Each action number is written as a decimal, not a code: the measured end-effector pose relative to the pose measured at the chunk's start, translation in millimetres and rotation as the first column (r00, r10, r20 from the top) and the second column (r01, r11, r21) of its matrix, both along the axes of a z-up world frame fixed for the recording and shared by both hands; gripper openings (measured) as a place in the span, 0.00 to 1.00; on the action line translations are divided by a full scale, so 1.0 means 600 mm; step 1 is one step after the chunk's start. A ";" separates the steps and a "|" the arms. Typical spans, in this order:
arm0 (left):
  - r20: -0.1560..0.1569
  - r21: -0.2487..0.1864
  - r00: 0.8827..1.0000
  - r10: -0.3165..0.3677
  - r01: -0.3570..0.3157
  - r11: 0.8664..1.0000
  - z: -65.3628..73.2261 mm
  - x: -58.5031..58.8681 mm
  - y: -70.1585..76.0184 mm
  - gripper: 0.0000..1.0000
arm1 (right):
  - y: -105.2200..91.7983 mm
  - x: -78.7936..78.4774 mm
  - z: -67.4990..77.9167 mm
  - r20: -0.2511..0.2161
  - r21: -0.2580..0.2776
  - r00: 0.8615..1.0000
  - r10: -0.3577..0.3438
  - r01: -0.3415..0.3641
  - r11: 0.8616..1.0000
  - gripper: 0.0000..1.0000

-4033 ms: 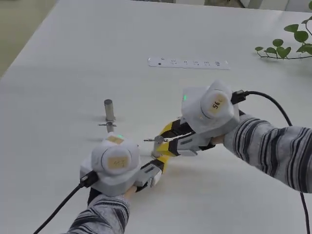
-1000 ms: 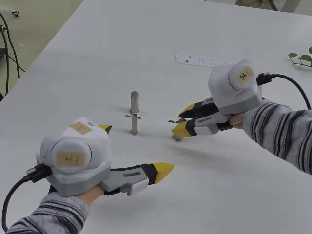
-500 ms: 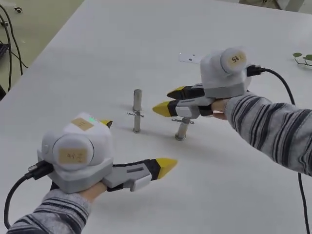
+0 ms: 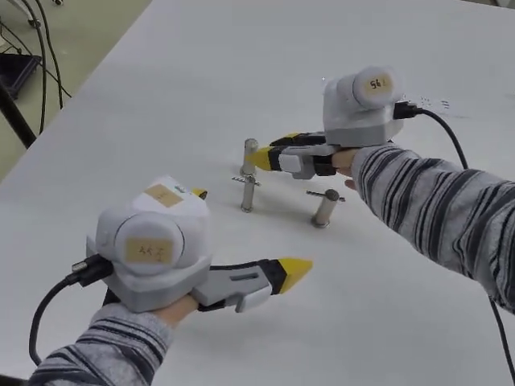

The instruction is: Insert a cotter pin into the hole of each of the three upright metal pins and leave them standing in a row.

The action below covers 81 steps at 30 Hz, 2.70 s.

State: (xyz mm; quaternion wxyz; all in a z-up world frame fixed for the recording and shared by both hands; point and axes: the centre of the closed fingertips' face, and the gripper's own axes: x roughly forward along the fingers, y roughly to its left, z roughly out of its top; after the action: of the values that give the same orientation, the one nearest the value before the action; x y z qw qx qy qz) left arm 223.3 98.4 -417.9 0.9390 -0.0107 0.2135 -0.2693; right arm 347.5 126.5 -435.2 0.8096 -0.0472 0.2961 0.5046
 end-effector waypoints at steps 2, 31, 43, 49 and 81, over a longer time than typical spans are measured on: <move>-0.004 -0.007 1.000 -0.002 0.002 1.000 0.000 0.000 -0.001 0.94 | 0.008 0.003 -0.004 -0.004 -0.002 1.000 0.002 -0.002 1.000 0.25; -0.012 -0.013 1.000 -0.027 0.026 1.000 0.000 -0.003 -0.012 0.90 | 0.022 0.038 -0.016 0.041 -0.036 0.999 -0.027 0.029 0.999 0.08; -0.001 -0.008 0.999 -0.038 0.038 0.999 0.004 -0.002 -0.017 0.91 | -0.057 0.038 0.000 0.086 -0.095 0.994 -0.062 0.070 0.993 0.08; 0.009 -0.005 0.998 -0.057 0.057 0.998 0.006 -0.004 -0.025 0.91 | -0.117 0.036 0.002 0.083 -0.115 0.988 -0.127 0.136 0.984 0.08; 0.025 0.003 0.995 -0.095 0.095 0.995 0.009 -0.009 -0.041 0.93 | -0.275 -0.066 0.009 0.134 -0.211 0.966 -0.219 0.244 0.947 0.08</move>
State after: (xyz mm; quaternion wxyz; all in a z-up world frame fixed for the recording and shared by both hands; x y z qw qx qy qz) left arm 218.2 74.0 -412.8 0.9277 0.0039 0.2022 -0.3137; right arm 308.0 -38.3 -429.6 0.8675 -0.1313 0.3106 0.3657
